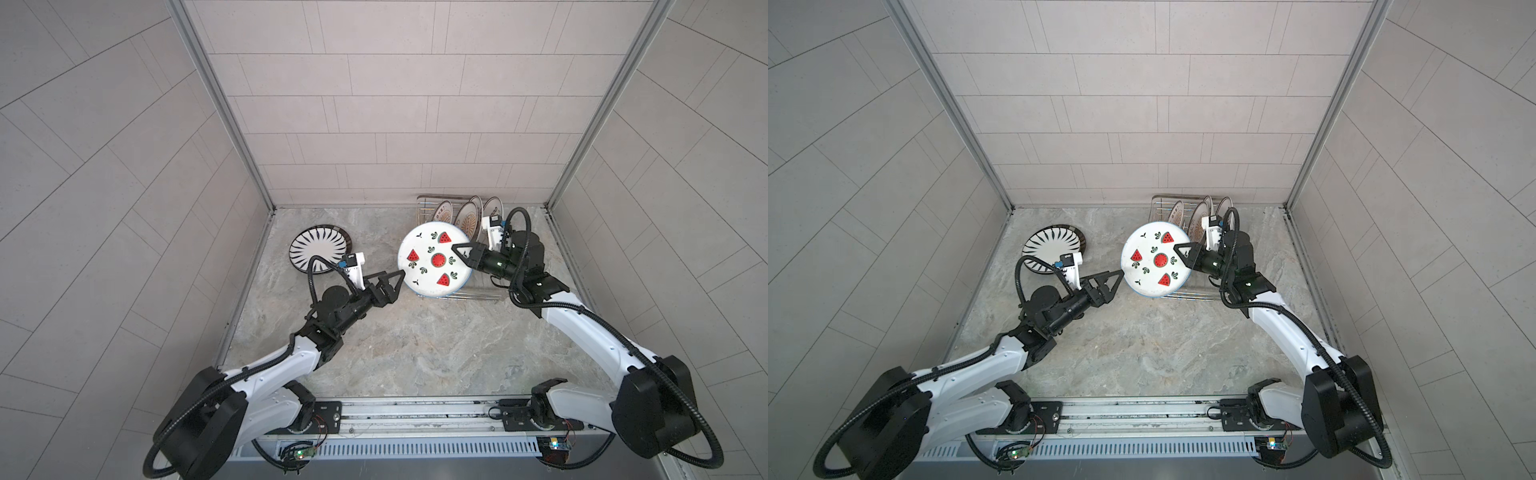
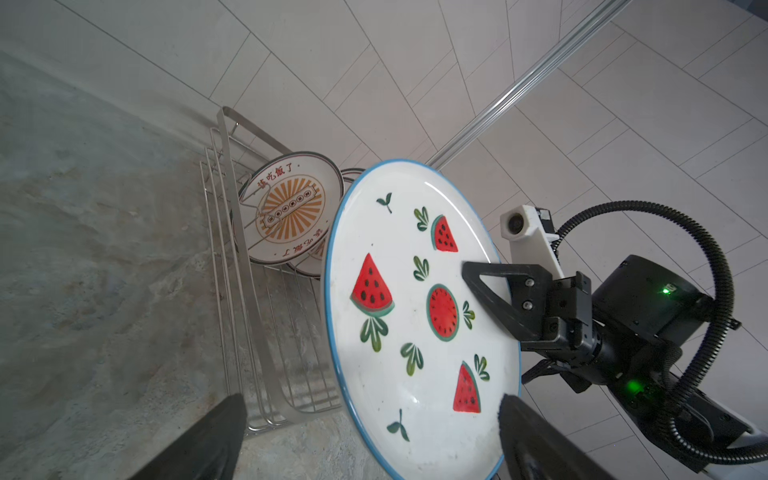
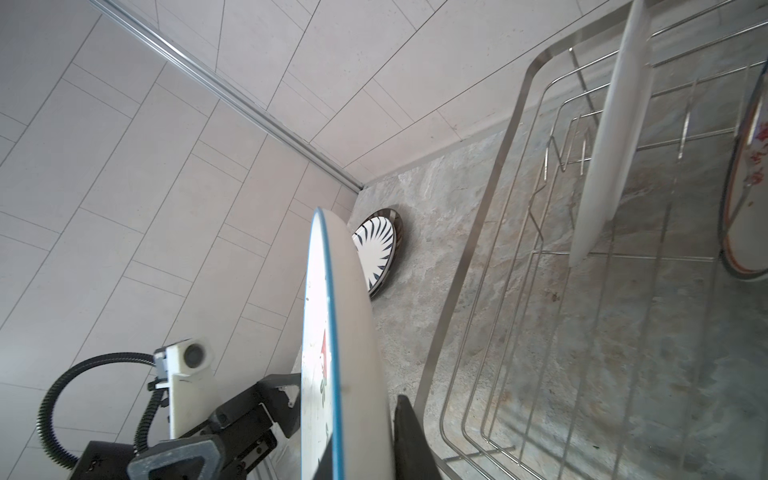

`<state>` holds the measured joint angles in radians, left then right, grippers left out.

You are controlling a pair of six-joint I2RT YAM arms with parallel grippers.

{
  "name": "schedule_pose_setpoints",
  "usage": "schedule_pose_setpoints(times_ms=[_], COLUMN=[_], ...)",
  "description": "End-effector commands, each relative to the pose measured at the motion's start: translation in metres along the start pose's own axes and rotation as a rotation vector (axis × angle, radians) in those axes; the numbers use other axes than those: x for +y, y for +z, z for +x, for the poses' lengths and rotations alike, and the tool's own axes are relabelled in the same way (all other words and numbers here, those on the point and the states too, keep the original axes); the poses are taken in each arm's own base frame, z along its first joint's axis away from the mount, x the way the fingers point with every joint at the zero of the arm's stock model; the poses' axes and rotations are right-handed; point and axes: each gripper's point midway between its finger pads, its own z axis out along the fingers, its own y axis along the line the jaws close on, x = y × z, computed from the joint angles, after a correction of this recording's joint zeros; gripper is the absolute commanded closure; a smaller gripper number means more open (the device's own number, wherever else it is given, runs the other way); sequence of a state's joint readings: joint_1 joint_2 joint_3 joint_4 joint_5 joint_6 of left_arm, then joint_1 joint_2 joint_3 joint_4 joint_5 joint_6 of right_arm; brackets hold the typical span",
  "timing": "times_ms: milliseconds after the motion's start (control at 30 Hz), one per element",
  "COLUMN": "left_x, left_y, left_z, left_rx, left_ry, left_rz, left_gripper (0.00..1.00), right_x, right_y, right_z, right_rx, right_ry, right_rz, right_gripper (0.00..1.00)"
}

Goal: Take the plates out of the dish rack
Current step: 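Grasp the watermelon plate with the left gripper, release the right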

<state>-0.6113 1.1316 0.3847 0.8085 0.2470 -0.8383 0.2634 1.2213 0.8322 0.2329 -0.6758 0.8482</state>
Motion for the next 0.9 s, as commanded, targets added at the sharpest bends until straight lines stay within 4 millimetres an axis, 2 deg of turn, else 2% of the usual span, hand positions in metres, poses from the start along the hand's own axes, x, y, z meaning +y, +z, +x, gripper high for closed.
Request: schedule_pose_setpoints(times_ms=[0,167,300,433,600,867], left_x=[-0.025,-0.021,-0.021,-0.017,-0.023,-0.022], left_y=[0.006,0.010,0.010,0.007,0.010,0.013], left_z=[-0.017,-0.018,-0.018,-0.019,-0.016,-0.011], left_rx=[-0.053,-0.079,-0.086,-0.101,-0.074,-0.058], left_ry=[-0.048,-0.113,-0.136,-0.142,-0.176,-0.210], left_rz=[0.093,0.106,0.113,0.095,0.134,0.151], left_gripper=[0.00,0.10,0.24,0.42,0.66,0.78], right_x=[0.045,0.053,0.059,0.055,0.050,0.043], right_y=[-0.007,0.007,0.020,0.024,0.030,0.039], right_z=[-0.021,-0.006,0.003,0.005,0.010,0.019], right_rx=[-0.070,-0.013,0.027,0.033,0.051,0.077], right_ry=[-0.050,-0.022,-0.008,-0.003,0.007,-0.021], right_rz=[-0.177,-0.209,-0.242,-0.232,-0.223,-0.182], right_gripper=[0.92,0.92,0.93,0.93,0.93,0.92])
